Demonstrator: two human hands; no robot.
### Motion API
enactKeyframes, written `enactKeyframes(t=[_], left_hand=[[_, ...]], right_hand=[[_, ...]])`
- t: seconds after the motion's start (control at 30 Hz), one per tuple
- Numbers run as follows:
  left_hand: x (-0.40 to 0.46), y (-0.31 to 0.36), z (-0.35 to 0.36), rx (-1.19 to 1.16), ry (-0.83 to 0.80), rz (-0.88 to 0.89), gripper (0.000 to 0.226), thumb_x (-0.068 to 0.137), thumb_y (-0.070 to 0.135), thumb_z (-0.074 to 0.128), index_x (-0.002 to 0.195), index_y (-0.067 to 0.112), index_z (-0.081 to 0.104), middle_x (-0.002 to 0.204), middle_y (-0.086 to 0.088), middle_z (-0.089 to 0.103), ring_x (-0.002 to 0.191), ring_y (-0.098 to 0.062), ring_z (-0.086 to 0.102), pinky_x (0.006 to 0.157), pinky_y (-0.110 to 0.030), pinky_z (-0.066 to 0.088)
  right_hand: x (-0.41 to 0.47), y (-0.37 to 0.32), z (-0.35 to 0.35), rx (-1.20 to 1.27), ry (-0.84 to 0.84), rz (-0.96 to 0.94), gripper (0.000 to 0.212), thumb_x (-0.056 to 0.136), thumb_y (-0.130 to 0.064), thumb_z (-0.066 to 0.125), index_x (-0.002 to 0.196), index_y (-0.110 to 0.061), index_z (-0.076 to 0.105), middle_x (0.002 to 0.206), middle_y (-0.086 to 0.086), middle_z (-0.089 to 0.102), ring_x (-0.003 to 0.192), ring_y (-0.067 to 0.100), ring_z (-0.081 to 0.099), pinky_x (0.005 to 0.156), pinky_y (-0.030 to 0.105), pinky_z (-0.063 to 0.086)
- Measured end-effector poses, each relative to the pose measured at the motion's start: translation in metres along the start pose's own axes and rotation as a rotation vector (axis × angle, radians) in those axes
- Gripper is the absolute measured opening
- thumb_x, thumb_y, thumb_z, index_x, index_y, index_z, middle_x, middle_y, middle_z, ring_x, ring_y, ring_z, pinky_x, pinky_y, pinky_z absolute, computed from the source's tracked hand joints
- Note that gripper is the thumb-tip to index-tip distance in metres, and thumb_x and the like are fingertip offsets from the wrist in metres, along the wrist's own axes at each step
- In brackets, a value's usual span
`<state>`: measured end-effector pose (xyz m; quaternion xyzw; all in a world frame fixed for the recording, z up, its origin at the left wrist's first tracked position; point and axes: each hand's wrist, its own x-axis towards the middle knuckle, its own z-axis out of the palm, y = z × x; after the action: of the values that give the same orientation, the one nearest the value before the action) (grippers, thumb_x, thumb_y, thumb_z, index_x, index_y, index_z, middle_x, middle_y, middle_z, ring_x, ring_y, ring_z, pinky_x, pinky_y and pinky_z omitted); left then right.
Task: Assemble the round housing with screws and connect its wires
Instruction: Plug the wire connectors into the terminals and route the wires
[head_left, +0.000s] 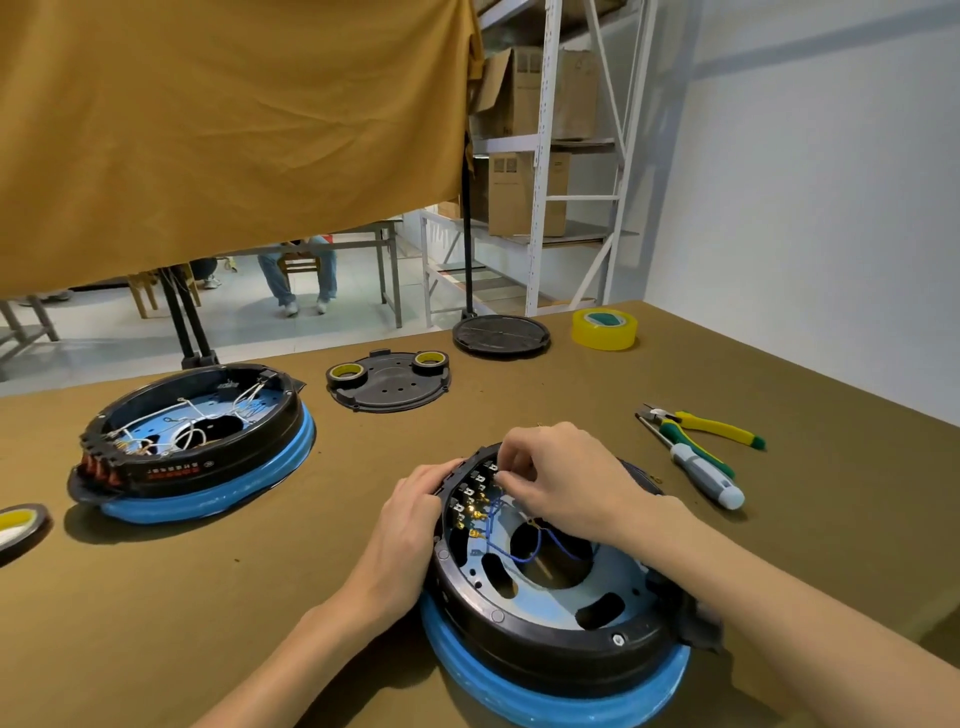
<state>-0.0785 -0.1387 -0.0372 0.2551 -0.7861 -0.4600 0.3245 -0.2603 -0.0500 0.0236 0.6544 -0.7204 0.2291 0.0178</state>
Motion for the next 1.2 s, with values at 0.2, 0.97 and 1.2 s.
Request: enactKeyframes(t=[0.2,0.97,1.2], left_hand=[[0.001,-0.002,0.001,-0.024,0.011,0.022,0.058,0.089,0.054,0.029,0.132,0.036,0.063,0.122,0.018,0.064,0.127,-0.010,0.055,0.110,-0.049,0.043],[0.001,0.000,0.001,-0.064,0.015,0.045,0.060,0.087,0.052,0.031,0.132,0.030,0.065,0.127,0.019,0.065,0.129,-0.009,0.057,0.111,-0.048,0.045],[0.001,0.000,0.001,-0.080,0.008,0.043,0.056,0.087,0.051,0.033,0.129,0.035,0.066,0.126,0.017,0.066,0.129,-0.012,0.057,0.111,-0.050,0.045]], right_hand=[[-0.006,-0.011,0.005,0.012,-0.070,-0.025,0.017,0.095,-0.039,0.065,0.098,-0.027,0.076,0.073,-0.014,0.052,0.078,0.012,0.053,0.072,0.028,0.035],[0.015,0.015,0.003,0.239,-0.280,0.053,0.014,0.085,-0.037,0.080,0.082,-0.023,0.079,0.064,-0.007,0.071,0.054,0.002,0.060,0.053,0.021,0.045],[0.013,0.019,0.008,0.278,-0.232,0.031,0.013,0.086,-0.034,0.081,0.078,-0.023,0.079,0.061,-0.008,0.069,0.053,0.004,0.058,0.051,0.020,0.041]])
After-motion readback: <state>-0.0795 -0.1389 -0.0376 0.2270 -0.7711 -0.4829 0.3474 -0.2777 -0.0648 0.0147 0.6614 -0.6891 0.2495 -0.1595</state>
